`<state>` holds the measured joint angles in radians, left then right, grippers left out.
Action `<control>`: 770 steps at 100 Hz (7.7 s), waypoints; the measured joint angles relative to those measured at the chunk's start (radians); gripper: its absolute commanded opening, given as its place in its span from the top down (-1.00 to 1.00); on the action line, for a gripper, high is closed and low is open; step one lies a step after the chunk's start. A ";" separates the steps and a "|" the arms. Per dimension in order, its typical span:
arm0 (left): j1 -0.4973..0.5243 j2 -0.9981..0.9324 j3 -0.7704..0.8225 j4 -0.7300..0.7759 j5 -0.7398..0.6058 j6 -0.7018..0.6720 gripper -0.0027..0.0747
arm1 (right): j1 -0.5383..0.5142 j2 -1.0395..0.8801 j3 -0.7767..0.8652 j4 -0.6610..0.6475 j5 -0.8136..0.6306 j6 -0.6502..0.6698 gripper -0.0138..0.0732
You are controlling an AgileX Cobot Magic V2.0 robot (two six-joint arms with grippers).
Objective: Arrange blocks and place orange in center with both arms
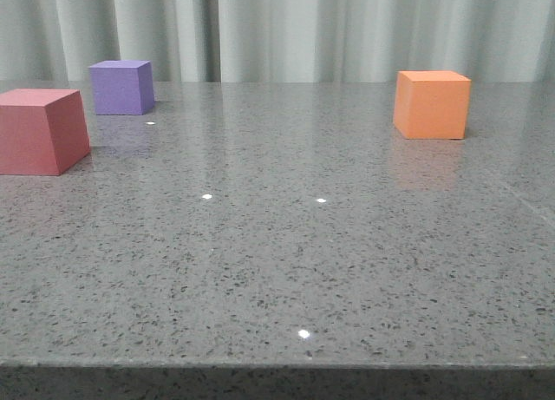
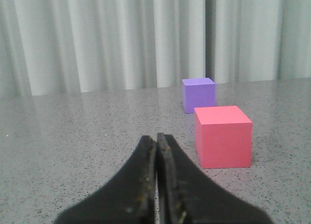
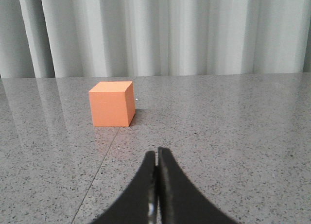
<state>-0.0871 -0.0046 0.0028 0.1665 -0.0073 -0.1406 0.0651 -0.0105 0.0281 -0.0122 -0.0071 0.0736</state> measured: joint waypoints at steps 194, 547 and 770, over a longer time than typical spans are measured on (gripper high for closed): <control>0.000 0.000 0.000 0.000 0.000 0.000 0.98 | 0.000 0.923 -0.916 0.121 0.875 0.000 -0.80; 0.000 0.000 0.000 0.000 0.000 0.000 0.98 | 0.404 2.075 -2.403 -0.106 1.254 0.286 -0.85; 0.000 0.000 0.000 -0.088 0.002 0.000 0.98 | -0.007 0.476 -0.507 -0.134 0.411 0.143 0.84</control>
<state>-0.0871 -0.0046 0.0028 0.0784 -0.0053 -0.1406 0.0581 0.4651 -0.4792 -0.1467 0.4043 0.2167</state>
